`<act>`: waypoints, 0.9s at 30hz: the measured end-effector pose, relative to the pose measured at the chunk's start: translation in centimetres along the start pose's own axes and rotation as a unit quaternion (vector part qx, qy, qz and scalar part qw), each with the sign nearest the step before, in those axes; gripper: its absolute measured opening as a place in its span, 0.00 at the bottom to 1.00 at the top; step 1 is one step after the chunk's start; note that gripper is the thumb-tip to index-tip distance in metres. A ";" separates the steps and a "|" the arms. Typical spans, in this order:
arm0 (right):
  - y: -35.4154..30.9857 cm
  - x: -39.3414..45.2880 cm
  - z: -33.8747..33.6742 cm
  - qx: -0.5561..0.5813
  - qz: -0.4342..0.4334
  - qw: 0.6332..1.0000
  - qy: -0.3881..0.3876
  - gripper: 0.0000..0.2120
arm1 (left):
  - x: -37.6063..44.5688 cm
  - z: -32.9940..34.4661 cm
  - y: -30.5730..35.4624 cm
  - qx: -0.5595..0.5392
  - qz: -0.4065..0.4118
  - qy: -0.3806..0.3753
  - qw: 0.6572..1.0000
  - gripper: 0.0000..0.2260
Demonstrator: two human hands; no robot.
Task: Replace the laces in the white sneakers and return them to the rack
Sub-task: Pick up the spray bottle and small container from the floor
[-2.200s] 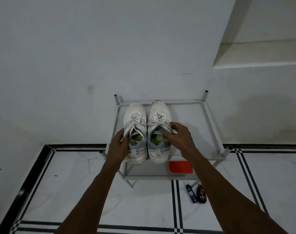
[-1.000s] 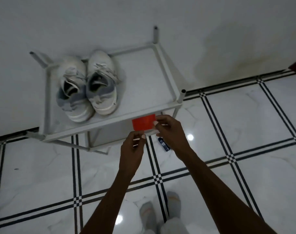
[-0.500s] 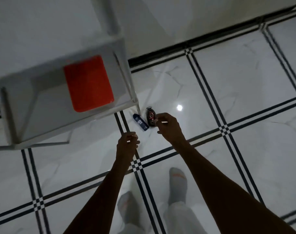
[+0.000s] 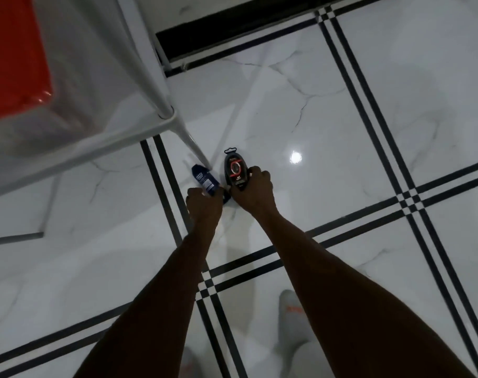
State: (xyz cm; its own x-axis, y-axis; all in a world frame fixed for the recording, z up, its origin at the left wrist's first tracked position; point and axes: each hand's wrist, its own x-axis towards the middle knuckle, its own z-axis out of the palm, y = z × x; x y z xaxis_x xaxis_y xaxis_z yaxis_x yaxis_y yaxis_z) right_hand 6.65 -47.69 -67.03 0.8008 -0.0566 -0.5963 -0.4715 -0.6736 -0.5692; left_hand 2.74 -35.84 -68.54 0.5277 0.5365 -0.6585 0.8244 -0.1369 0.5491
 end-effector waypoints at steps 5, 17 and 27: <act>1.2 1.8 1.6 0.007 -0.019 0.999 0.026 0.34 | 2.4 1.7 -0.8 0.008 0.013 0.039 0.999 0.29; -1.4 -4.9 -7.6 0.084 -0.044 0.993 0.077 0.17 | -8.8 -2.9 2.3 -0.036 0.016 -0.071 0.997 0.14; -15.2 -16.3 -26.1 0.151 -0.069 0.977 0.137 0.16 | -22.2 -10.7 19.2 -0.105 0.148 -0.069 0.981 0.15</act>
State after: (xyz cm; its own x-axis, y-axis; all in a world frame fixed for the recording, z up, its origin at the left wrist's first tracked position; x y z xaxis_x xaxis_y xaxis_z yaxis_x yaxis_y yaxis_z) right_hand 10.43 -55.76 -33.91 0.9137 -0.2034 -0.3519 -0.4064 -0.4426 -0.7994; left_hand 4.65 -41.49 -37.84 0.7728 0.3794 -0.5088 0.5777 -0.0884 0.8115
